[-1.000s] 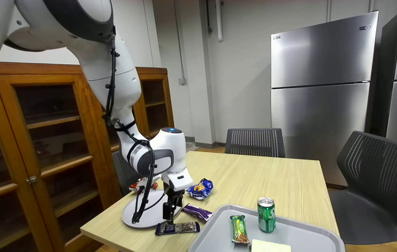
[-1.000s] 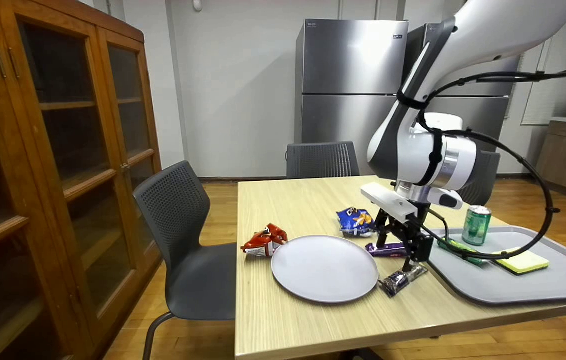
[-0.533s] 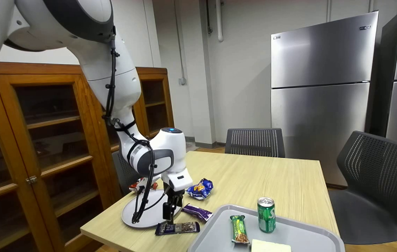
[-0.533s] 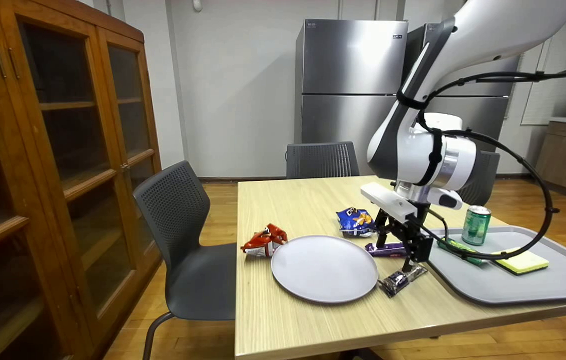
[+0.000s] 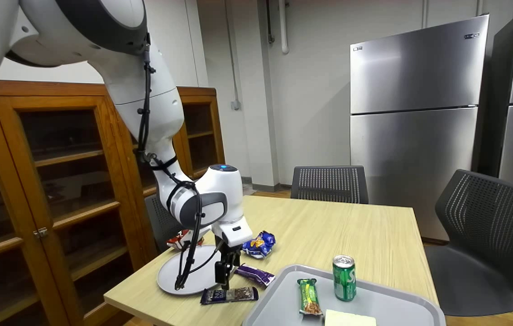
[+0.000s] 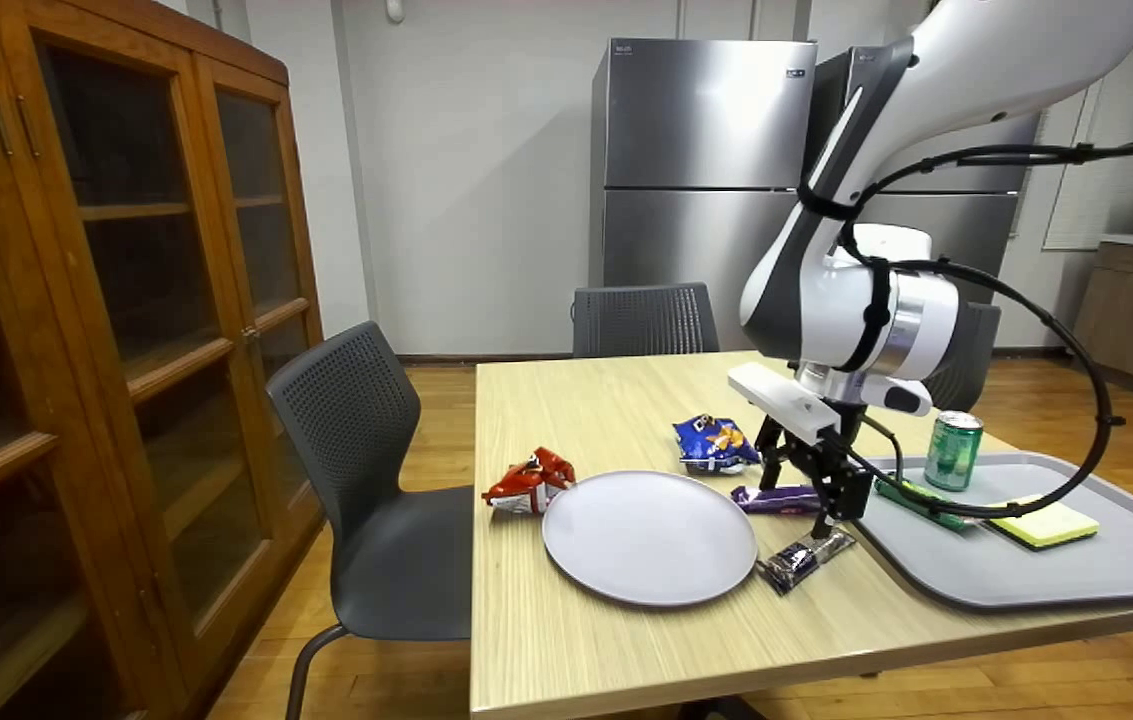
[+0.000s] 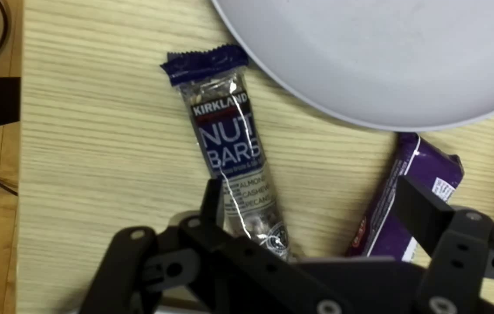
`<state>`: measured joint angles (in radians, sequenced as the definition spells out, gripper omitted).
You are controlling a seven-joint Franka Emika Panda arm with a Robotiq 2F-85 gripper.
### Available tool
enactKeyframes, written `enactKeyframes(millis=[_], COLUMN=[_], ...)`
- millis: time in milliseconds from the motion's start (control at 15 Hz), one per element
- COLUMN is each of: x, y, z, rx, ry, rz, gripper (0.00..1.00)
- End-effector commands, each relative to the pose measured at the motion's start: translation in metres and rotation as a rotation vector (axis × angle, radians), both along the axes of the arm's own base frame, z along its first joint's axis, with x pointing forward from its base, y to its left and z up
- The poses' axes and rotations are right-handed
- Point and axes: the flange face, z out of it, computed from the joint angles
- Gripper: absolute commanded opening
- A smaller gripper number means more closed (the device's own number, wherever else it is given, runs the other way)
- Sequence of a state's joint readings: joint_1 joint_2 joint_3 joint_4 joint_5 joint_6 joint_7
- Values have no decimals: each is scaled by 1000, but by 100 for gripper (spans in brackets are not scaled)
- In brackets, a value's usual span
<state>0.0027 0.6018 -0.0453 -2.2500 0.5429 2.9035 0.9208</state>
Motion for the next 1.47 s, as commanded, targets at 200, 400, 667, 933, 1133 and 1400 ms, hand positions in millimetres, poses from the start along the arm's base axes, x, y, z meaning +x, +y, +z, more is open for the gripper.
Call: enactKeyframes(millis=[200, 400, 667, 933, 1133, 1400], x=[6, 9, 15, 20, 26, 33], y=[-48, -81, -123, -157, -179, -209], z=[40, 54, 67, 74, 80, 86], rx=[-60, -102, -136, -141, -112, -91], ry=[-41, -56, -61, -42, -30, -21], rz=[-30, -35, -59, -78, -104, -144], gripper=[100, 100, 100, 100, 100, 100])
